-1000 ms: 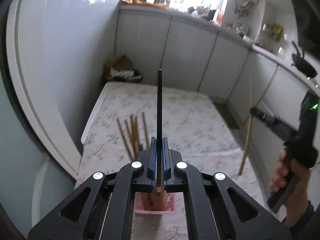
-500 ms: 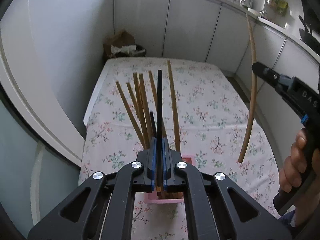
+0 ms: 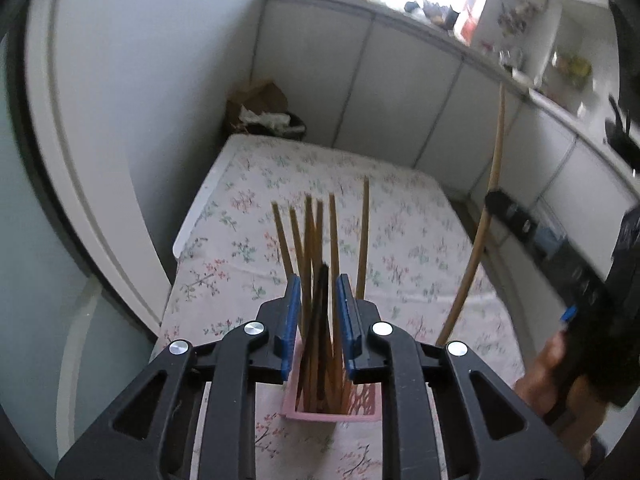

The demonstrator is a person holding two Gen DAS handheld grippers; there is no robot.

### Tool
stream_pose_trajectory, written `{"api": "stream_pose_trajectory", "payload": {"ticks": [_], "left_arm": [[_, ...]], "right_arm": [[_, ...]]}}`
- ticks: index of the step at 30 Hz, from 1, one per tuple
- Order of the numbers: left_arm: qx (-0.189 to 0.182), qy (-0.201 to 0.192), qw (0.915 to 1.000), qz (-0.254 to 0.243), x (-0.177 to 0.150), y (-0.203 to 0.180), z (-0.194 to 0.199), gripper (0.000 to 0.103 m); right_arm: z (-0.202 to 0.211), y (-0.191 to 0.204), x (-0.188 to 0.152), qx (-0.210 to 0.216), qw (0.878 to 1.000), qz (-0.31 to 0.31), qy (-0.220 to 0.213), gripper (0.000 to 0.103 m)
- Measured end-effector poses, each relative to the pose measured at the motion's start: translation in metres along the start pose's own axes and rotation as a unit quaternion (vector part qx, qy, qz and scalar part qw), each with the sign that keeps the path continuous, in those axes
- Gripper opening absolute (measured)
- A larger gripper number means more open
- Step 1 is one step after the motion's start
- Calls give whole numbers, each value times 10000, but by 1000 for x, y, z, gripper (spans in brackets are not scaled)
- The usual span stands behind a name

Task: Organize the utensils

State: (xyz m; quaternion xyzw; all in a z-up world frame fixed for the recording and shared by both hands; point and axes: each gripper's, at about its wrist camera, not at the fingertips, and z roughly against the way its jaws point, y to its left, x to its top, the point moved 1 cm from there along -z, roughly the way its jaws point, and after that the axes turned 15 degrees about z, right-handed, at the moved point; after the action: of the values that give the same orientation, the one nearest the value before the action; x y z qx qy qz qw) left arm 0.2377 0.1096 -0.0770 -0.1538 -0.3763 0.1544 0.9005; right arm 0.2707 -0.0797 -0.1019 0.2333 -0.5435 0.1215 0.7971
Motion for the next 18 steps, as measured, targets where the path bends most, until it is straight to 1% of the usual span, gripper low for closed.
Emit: {"api": "stream_pose_trajectory", "payload": {"ticks": [1, 2, 3, 5, 9, 13, 18], "left_arm": [[-29, -110, 9999, 109, 3, 2, 4, 24], [-62, -175, 9997, 188, 5, 3, 7, 26], [-112, -262, 9991, 305, 8, 6, 11, 27], [-127, -317, 9986, 409, 11, 9, 13, 27], [-133, -193, 9991, 366, 11, 9, 7, 27], [-22, -250, 9994, 228, 10, 6, 7, 27], [-113, -256, 9992, 282, 12, 7, 10, 27]], "right_arm": [[-2, 4, -1, 42, 10000, -5, -20, 8], [-6, 10, -3, 76, 9999, 30, -60, 8], [-8, 14, -4, 88, 9999, 64, -82, 8], [-14, 25, -9, 129, 9997, 160, -118, 8], [-25, 40, -21, 153, 9992, 366, -62, 8], [-34, 48, -34, 76, 9981, 602, 108, 8], [-38, 55, -52, 35, 9949, 935, 366, 9]]}}
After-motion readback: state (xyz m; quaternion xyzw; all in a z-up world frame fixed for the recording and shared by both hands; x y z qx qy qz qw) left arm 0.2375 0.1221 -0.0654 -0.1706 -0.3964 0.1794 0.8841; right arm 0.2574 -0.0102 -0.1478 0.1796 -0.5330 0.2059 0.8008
